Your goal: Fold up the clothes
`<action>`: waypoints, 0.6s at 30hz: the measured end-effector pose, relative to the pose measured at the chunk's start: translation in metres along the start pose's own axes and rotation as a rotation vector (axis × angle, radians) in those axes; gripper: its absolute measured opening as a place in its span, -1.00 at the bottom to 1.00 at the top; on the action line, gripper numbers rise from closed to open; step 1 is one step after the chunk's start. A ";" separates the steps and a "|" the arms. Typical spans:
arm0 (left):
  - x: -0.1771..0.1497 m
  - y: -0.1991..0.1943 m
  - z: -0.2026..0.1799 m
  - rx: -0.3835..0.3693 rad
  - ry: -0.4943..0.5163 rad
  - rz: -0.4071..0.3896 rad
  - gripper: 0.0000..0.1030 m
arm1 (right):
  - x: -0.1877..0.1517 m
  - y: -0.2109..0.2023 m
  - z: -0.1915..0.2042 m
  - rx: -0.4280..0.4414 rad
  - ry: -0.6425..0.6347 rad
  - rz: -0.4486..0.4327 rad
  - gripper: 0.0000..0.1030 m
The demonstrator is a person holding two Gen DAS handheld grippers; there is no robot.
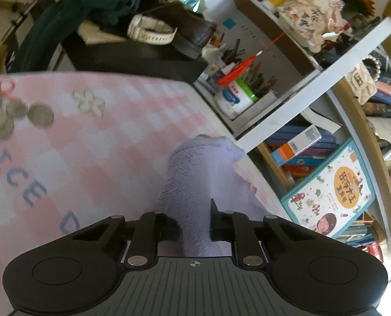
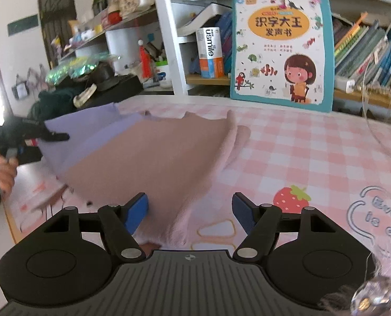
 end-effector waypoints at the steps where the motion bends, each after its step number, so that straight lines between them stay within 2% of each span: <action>1: 0.003 -0.002 0.000 0.004 0.008 -0.007 -0.68 | 0.003 0.003 0.000 0.004 0.008 0.003 0.32; 12: 0.016 -0.011 0.009 -0.010 0.049 -0.001 -0.68 | 0.013 0.034 0.002 0.028 0.007 0.076 0.22; 18: 0.014 -0.026 -0.018 -0.067 0.132 -0.051 -0.70 | 0.009 0.033 0.003 0.025 -0.010 0.061 0.22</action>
Point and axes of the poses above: each gripper's, at about its wrist camera, not at the fingertips, and y roughly the way its jaws point, z to its left, x to its top, the point moved 1 cm from there along y, roughly the way its jaws point
